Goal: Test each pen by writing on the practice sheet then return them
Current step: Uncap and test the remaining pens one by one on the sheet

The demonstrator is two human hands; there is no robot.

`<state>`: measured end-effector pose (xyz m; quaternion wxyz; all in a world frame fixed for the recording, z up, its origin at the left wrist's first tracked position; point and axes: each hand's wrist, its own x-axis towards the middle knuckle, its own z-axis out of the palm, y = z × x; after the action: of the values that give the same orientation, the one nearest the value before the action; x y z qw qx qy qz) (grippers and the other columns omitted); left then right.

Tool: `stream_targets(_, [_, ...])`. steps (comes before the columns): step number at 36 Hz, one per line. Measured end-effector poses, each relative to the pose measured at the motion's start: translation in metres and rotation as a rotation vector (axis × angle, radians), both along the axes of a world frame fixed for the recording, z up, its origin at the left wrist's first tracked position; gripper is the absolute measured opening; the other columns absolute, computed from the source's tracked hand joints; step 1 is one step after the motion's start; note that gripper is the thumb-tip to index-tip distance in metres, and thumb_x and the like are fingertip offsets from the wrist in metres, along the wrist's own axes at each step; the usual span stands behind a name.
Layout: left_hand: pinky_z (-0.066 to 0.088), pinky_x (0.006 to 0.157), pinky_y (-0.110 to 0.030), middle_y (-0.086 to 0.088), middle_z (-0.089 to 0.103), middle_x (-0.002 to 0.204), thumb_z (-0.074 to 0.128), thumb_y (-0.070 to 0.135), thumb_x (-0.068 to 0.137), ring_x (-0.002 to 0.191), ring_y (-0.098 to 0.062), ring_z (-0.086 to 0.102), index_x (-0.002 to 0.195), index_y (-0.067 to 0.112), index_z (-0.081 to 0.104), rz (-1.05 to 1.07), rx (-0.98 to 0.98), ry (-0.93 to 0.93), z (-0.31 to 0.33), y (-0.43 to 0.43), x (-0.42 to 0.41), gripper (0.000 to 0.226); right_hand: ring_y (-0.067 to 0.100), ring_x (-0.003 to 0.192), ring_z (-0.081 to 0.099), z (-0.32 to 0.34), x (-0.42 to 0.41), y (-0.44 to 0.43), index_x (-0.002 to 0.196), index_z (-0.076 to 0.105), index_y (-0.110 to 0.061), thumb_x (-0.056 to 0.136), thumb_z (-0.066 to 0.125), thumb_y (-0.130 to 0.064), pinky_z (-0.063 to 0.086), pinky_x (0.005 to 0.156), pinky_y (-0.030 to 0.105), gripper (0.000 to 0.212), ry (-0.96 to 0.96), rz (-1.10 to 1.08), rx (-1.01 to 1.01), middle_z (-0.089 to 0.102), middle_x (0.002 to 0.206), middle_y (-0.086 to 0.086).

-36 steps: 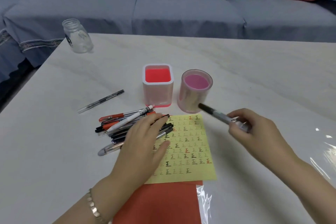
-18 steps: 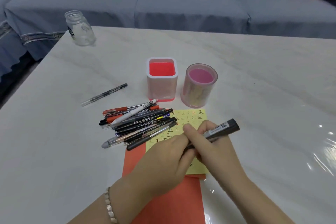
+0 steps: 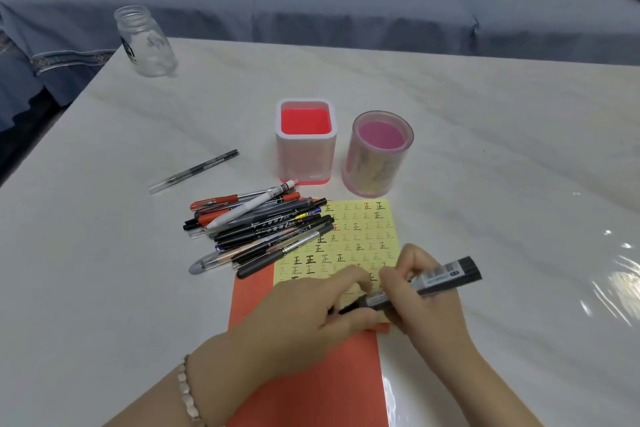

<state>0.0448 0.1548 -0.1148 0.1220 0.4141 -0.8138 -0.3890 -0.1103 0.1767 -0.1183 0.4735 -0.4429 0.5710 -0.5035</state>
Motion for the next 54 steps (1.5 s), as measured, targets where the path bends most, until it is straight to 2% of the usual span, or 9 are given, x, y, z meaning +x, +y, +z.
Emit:
stream_targets(3, [0.035,0.073,-0.02,0.014,0.046,0.091,0.031,0.035,0.1,0.084,-0.002,0.043,0.126,0.036,0.037,0.162,-0.202,-0.246,-0.014,-0.002,0.012,0.026,0.006,0.034,0.034,-0.002,-0.013,0.007,0.055,0.042,-0.021,0.066,0.062,-0.026,0.028,0.036,0.013,0.023,0.017,-0.166,0.015,0.042,0.037,-0.005])
stream_targets(5, [0.045,0.069,-0.027,0.008,0.057,0.087,0.044,0.015,0.091,0.08,-0.011,0.047,0.113,0.025,0.05,0.191,-0.43,-0.341,-0.032,-0.005,0.024,0.025,0.007,0.035,0.037,-0.003,-0.024,0.011,0.064,0.047,-0.012,0.077,0.066,-0.019,0.03,0.037,0.014,0.023,0.054,-0.227,0.01,0.047,0.038,-0.002])
stream_targets(8, [0.032,0.07,-0.03,0.0,0.06,0.089,0.037,0.012,0.075,0.081,-0.018,0.041,0.108,0.019,0.048,0.218,-0.619,-0.338,-0.067,-0.003,0.041,0.035,0.007,0.038,0.043,-0.005,-0.033,0.018,0.073,0.055,-0.006,0.087,0.056,-0.002,0.035,0.041,0.013,0.016,0.081,-0.249,0.013,0.054,0.043,0.002])
stream_targets(12, [0.03,0.092,-0.04,-0.009,0.053,0.103,0.047,0.002,0.072,0.096,-0.026,0.045,0.112,0.012,0.048,0.323,-0.715,-0.269,-0.073,0.002,0.034,0.041,0.009,0.046,0.054,-0.013,-0.042,0.025,0.075,0.065,-0.015,0.087,0.055,0.001,0.043,0.046,0.014,0.022,0.081,-0.25,0.019,0.065,0.059,0.009])
stream_targets(19, [0.026,0.112,-0.037,-0.01,0.046,0.14,0.04,0.026,0.088,0.131,-0.02,0.033,0.133,0.014,0.04,0.104,-0.511,-0.126,-0.066,0.008,-0.009,0.046,0.014,0.061,0.063,-0.017,-0.044,0.027,0.083,0.07,-0.03,0.087,0.059,-0.005,0.05,0.056,0.02,0.028,0.065,-0.234,-0.014,0.071,0.075,0.006])
stream_targets(28, [0.016,0.107,-0.044,-0.007,0.04,0.145,0.038,0.053,0.084,0.136,-0.026,0.032,0.131,0.034,0.051,0.019,-0.436,-0.313,-0.079,-0.007,-0.015,0.052,0.004,0.048,0.054,-0.014,-0.026,0.018,0.074,0.062,-0.005,0.085,0.058,-0.001,0.044,0.05,0.01,0.012,-0.051,-0.353,-0.02,0.06,0.052,-0.001])
stream_targets(36, [0.013,0.111,-0.044,-0.005,0.036,0.148,0.038,0.054,0.085,0.139,-0.024,0.026,0.133,0.036,0.049,0.043,-0.462,-0.274,-0.083,-0.006,-0.015,0.053,0.0,0.032,0.034,-0.03,0.0,0.007,0.063,0.049,0.001,0.086,0.06,-0.002,0.03,0.037,0.009,0.026,-0.052,-0.477,0.023,0.038,0.034,-0.011])
stream_targets(44, [0.014,0.111,-0.045,-0.006,0.038,0.147,0.039,0.053,0.084,0.138,-0.026,0.029,0.131,0.034,0.051,0.058,-0.471,-0.262,-0.082,-0.005,-0.016,0.052,0.002,0.036,0.034,-0.046,0.002,0.009,0.056,0.043,-0.003,0.085,0.054,0.003,0.029,0.04,0.008,0.032,0.108,-0.504,0.026,0.037,0.04,-0.007])
stream_targets(54, [0.017,0.111,-0.046,-0.006,0.038,0.147,0.042,0.052,0.083,0.139,-0.025,0.028,0.131,0.034,0.051,0.065,-0.479,-0.238,-0.084,-0.005,-0.016,0.052,0.004,0.04,0.039,-0.051,0.003,0.009,0.052,0.041,-0.008,0.073,0.054,-0.021,0.032,0.044,0.009,0.028,0.147,-0.442,0.018,0.041,0.041,-0.008])
